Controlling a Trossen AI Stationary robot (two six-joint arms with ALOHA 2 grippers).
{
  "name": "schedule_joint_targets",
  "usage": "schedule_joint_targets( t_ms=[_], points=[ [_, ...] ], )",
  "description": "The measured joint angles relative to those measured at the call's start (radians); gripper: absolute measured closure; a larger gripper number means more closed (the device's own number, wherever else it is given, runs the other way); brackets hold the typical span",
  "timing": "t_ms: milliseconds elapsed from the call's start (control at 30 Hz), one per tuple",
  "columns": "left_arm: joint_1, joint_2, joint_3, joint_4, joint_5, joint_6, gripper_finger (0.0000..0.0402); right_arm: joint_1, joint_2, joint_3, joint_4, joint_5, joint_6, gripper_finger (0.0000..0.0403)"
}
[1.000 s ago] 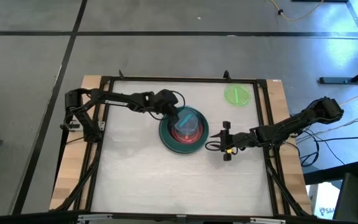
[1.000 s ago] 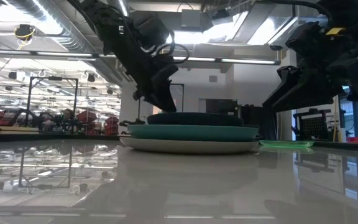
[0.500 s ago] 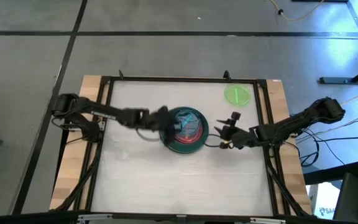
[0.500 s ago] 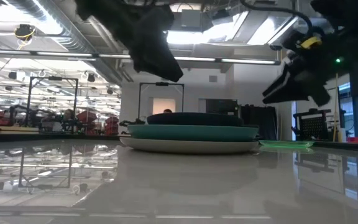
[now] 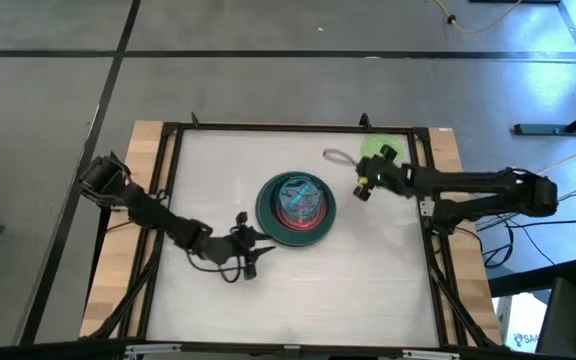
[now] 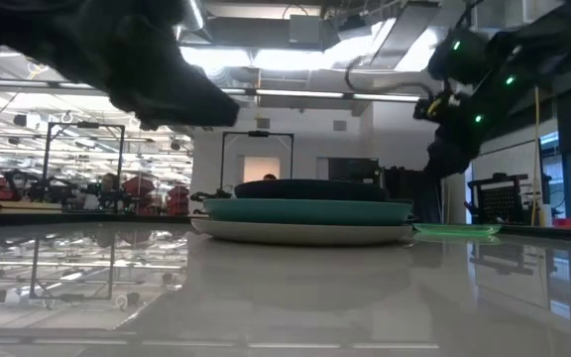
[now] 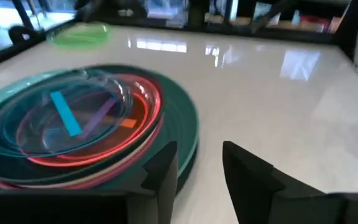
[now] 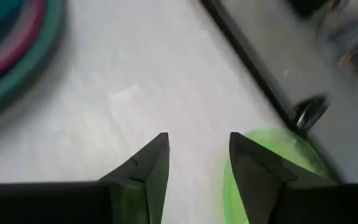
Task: Stack plastic plates
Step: Stack the transparent green plate on top of the transparent blue plate
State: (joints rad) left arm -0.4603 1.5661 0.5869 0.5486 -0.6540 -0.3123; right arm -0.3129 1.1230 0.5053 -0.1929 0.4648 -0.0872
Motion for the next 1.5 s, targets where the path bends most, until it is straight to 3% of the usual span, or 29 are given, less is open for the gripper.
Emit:
schedule_joint_targets(
  t_ms=[167,300,700,1000,1167,1500],
  points=[
    [-0.031,0.000,-0.065,0.126,-0.077,0.004,0.0282,-0.225,0.067,0.000,0.017,-0.214,0.000,0.0244],
    [-0.025,-0.001,-0.064,0.135,-0.080,0.006,0.0282,-0.342,0.157,0.000,0.041,-0.293,0.003,0.0244],
    [-0.008,-0.001,-0.064,0.134,-0.085,0.008,0.0282,-0.460,0.364,0.002,0.179,-0.292,0.000,0.0252],
    [-0.009,-0.001,-0.064,0.124,-0.085,0.007,0.0282,-0.458,0.370,0.004,0.201,-0.331,-0.054,0.0393],
    [-0.008,-0.001,-0.064,0.123,-0.085,0.007,0.0282,-0.394,0.329,0.015,0.178,-0.327,-0.070,0.0382],
    [-0.009,-0.001,-0.064,0.122,-0.088,0.006,0.0282,-0.089,0.161,0.089,0.196,-0.369,-0.077,0.0399]
  ],
)
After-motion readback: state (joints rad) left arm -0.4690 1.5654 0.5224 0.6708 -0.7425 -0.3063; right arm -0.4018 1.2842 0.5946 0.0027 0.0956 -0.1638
